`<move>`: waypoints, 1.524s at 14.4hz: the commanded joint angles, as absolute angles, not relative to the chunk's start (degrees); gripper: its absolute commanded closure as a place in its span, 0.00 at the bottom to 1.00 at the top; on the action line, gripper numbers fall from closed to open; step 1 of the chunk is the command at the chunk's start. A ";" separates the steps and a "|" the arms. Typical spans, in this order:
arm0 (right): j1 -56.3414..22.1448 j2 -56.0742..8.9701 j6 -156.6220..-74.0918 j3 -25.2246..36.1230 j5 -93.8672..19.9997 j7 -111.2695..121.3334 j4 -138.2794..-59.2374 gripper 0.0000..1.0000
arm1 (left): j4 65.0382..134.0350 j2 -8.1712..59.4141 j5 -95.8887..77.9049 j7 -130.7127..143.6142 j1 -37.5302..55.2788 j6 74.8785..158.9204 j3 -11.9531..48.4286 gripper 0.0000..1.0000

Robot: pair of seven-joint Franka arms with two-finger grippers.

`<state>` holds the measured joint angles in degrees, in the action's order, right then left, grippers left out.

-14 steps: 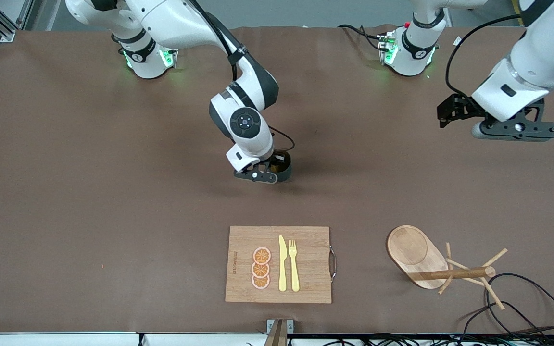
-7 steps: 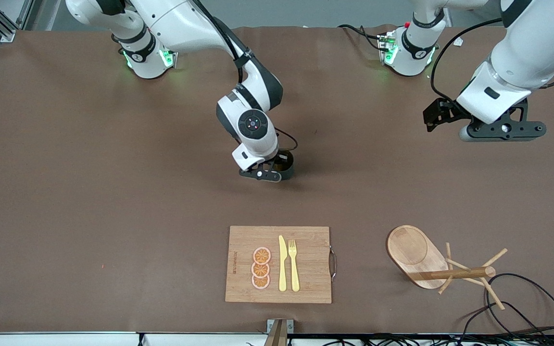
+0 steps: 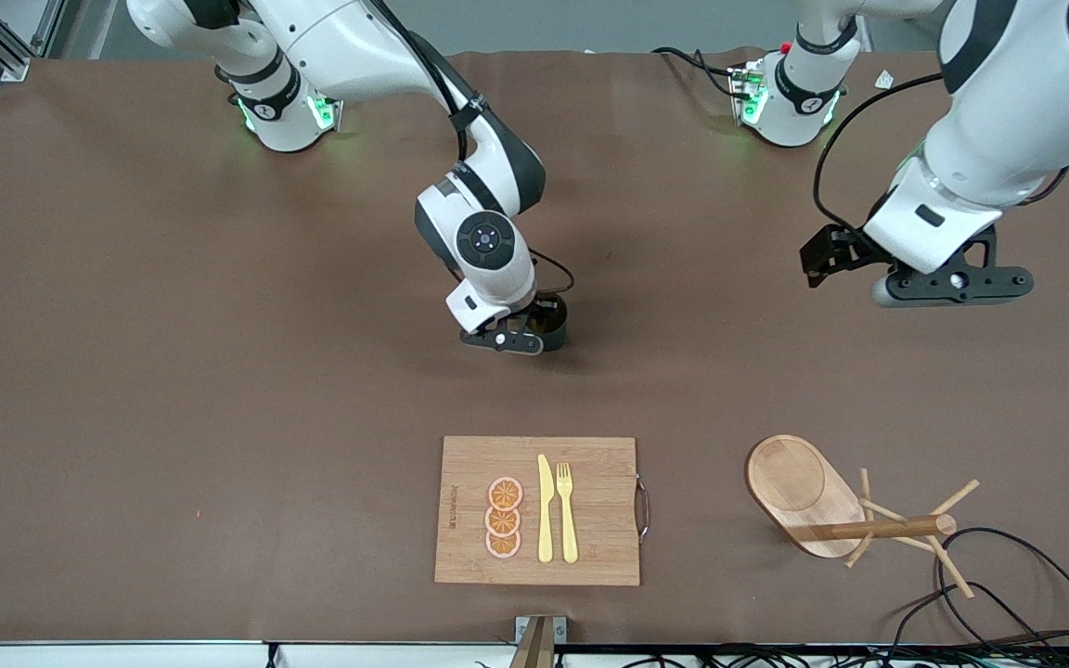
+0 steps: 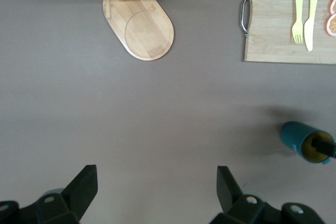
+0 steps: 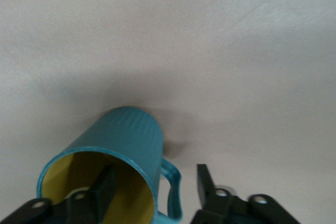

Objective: Pass cup and hang on rack
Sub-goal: 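Lower the mug with the right gripper while the left gripper approaches, then grasp the mug handle with the left gripper while the right gripper withdraws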

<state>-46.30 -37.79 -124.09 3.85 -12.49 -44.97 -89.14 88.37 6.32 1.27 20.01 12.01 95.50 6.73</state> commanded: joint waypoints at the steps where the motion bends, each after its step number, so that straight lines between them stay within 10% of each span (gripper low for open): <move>1: -43.17 -32.63 -116.92 3.87 -13.27 -40.27 -88.77 0.00 | 87.36 8.87 2.72 25.64 15.37 96.85 6.94 0.00; 11: -19.27 -18.73 -93.36 4.04 -6.88 -10.41 -89.21 0.00 | 87.54 17.12 16.67 54.18 32.83 98.09 7.73 0.00; 22: -1.76 -10.46 -86.84 4.04 2.71 5.28 -88.25 0.00 | 78.15 39.35 35.39 105.32 56.33 106.00 7.03 0.00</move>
